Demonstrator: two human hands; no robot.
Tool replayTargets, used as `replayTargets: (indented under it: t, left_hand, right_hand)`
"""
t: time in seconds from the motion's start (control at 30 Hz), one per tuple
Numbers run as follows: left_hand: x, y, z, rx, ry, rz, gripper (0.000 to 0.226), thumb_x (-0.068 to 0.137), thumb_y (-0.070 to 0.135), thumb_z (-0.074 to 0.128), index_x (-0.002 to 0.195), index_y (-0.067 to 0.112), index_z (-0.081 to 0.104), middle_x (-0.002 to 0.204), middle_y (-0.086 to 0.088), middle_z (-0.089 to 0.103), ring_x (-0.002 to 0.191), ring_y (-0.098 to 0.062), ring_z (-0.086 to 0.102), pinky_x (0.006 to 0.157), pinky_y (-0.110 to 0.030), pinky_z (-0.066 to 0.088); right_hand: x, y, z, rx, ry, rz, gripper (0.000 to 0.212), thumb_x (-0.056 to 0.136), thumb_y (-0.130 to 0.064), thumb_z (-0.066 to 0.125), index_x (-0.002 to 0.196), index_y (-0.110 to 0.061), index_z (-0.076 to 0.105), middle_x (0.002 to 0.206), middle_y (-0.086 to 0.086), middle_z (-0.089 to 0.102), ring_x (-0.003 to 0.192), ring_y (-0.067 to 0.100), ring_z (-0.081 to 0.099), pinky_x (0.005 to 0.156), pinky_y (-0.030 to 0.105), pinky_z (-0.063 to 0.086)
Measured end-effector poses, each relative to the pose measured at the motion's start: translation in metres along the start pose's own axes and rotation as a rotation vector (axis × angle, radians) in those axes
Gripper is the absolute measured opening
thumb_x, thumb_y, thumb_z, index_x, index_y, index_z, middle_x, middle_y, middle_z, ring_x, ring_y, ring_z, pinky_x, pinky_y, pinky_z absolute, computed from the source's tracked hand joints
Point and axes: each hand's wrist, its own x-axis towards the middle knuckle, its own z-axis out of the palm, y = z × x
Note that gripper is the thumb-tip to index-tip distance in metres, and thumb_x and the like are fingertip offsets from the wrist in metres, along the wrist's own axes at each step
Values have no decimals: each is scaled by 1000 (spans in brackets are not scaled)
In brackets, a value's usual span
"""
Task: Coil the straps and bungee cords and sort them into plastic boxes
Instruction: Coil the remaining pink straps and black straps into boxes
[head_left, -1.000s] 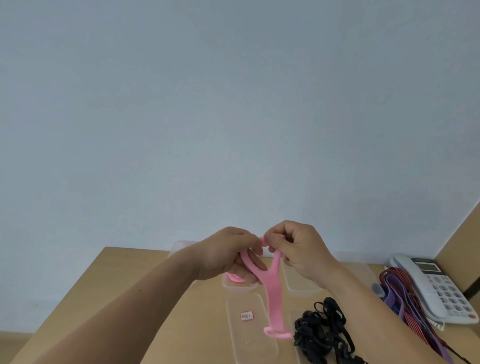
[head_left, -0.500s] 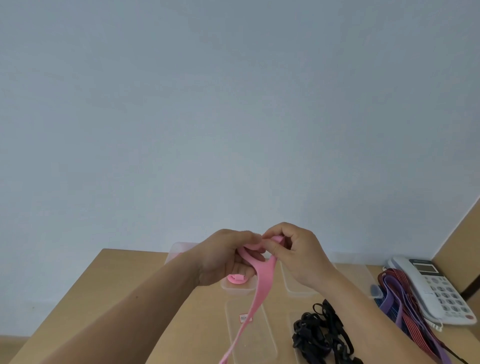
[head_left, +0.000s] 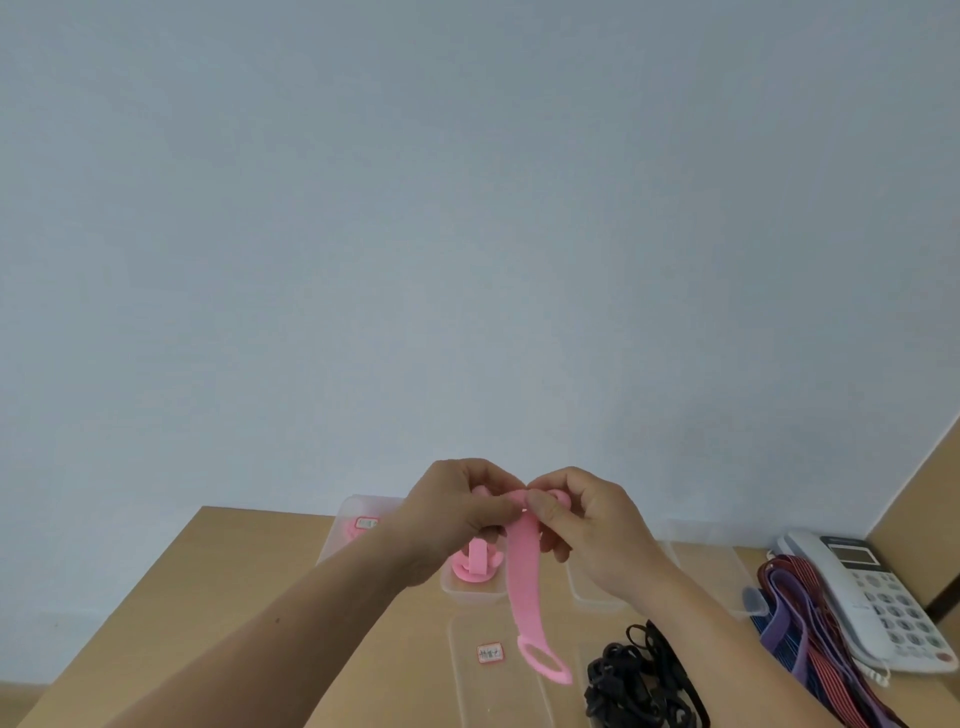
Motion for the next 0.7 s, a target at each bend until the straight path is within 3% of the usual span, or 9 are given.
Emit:
replayTargets:
  t: [0.13, 0.23, 0.3, 0.53, 0.7]
  left_hand:
    - [-4, 0, 1, 47, 10, 49, 12, 86, 14, 75, 95, 6, 73, 86, -13, 74, 73, -20, 66, 70, -28, 54]
    - [-5, 2, 2, -19, -17, -8, 25, 89, 17, 73, 104, -1, 65, 94, -22, 74, 87, -38, 71, 86, -45, 58]
    - [-7, 3, 1, -20, -97, -92, 32, 93, 21, 67, 107, -7, 58, 98, -26, 73, 90, -42, 70, 89, -51, 54]
    - [-10, 3, 0, -114, -158, -184, 9, 93, 7, 60, 98, -1, 58, 88, -21, 70, 75, -31, 64, 68, -36, 55]
    - [-8, -1, -1, -205, -163, -237, 26, 97, 22, 57, 100, -2, 63, 94, -25, 68, 85, -35, 64, 78, -41, 56]
  right_hand:
    - [0, 4, 2, 0, 32, 9, 4, 90, -25, 71, 90, -22, 69, 69, -7, 70, 56, 9, 65, 51, 18, 48]
    - [-1, 5, 3, 44, 40, -11, 6, 89, -26, 72, 86, -30, 70, 69, -8, 68, 56, 10, 64, 51, 18, 48]
    - [-1, 6, 3, 52, 47, -36, 9, 89, -25, 72, 85, -32, 69, 70, -10, 67, 57, 10, 64, 52, 18, 48]
    - [-1, 8, 3, 1, 21, -113, 19, 89, -13, 70, 85, -32, 67, 78, -12, 66, 71, 7, 62, 66, 22, 52]
    - [-4, 10, 3, -79, 15, -141, 28, 87, -8, 72, 83, -35, 66, 73, -19, 63, 68, 0, 57, 68, 15, 49]
